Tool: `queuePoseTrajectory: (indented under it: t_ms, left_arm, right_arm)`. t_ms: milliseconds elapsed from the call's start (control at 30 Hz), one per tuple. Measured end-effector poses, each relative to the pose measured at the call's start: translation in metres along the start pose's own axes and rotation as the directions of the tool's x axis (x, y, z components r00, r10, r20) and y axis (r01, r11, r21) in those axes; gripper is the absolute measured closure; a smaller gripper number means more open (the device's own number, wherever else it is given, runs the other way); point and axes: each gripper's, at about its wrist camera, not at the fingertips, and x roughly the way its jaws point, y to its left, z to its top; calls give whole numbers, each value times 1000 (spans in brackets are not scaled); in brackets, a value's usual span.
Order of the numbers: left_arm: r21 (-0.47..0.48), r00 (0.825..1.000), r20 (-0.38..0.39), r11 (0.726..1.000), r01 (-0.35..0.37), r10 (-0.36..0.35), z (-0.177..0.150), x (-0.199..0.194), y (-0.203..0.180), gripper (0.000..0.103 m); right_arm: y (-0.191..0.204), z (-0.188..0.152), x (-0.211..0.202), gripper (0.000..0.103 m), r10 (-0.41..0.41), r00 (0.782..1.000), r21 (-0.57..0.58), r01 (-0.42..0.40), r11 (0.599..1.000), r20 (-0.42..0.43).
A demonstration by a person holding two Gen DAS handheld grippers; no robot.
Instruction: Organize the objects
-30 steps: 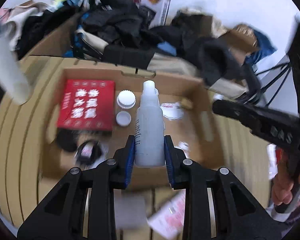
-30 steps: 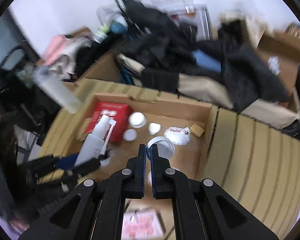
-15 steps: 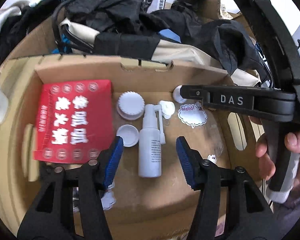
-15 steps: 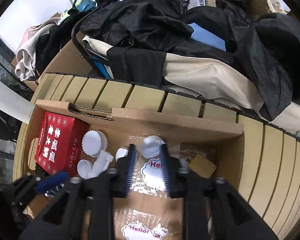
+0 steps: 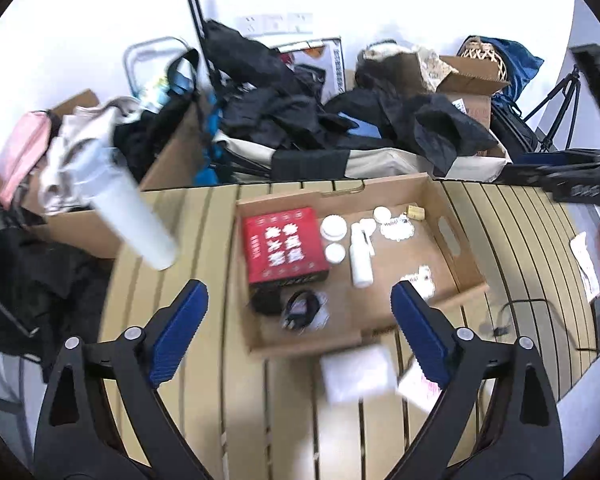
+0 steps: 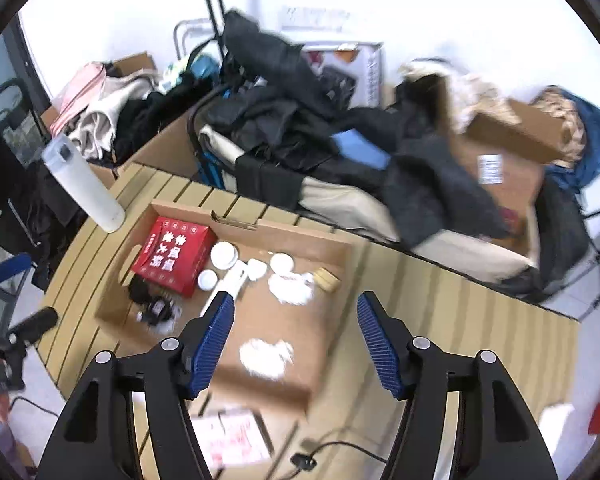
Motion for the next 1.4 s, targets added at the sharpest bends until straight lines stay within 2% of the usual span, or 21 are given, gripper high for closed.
queuePoseTrajectory:
  t_ms: [100,300,433,500,567,633,667,767,900,1033,1100,1167,1233,1267,1333,1367,1400]
  left_arm:
    - [-2,1000,18,1000,-10,10,-18,-41,3,11]
    - [-28,999,51,1000,-1,2,-52,-100,1,10]
    - [-68,991,133,997,37,-27,-106,-146,-5,4]
    - [-91,984,170,993,73,-57,-143,-161,-9,2]
    - [-113,975,189,984,141,-118,-183,-171,-13,2]
    - [-140,968,184,971,196,-169,-224,-174,-15,2]
    - [-154,970,173,968,197,-170,-239,-174,-17,2]
    - [-162,980,124,972,173,-154,-259,-168,-20,2]
    - [-168,990,98,979,115,-100,-255,-156,-21,2]
    - [-175,989,78,974,141,-129,-255,-137,-26,2]
    - [-169,988,66,974,148,-139,-251,-124,-30,2]
    - [-166,983,66,970,178,-169,-244,-110,-35,2]
    - [-178,976,75,960,215,-204,-229,-86,-41,2]
    - [-185,974,75,956,226,-216,-222,-75,-43,3]
    - [-169,963,62,948,269,-262,-204,-35,-54,5]
    - [-153,961,33,949,276,-274,-197,-15,-61,13]
    - [-133,962,-29,955,266,-272,-188,13,-71,19]
  right_arm:
    - [-5,-22,-50,26,-15,999,10,14,1000,34]
    - [13,-76,-126,26,-33,994,-26,35,999,102]
    - [37,-130,-164,26,-5,979,-62,18,998,203]
    - [51,-165,-174,25,12,969,-69,6,998,246]
    - [67,-214,-179,21,50,958,-72,-31,997,281]
    - [80,-251,-178,21,82,959,-68,-66,996,272]
    - [87,-277,-175,21,105,960,-48,-95,994,259]
    - [96,-309,-167,21,150,965,-28,-147,989,217]
    - [99,-316,-151,21,110,977,-29,-106,994,184]
    - [86,-315,-142,21,152,969,18,-159,987,194]
    - [81,-313,-141,21,147,964,22,-155,988,223]
    - [75,-307,-141,19,143,935,4,-152,988,324]
    - [70,-302,-130,10,147,888,-41,-143,989,435]
    - [68,-299,-118,9,135,882,-58,-123,991,452]
    - [59,-277,-70,9,98,951,-71,-80,994,293]
    - [53,-268,-48,9,99,970,-49,-90,995,222]
    - [44,-259,-22,9,91,981,-4,-92,996,174]
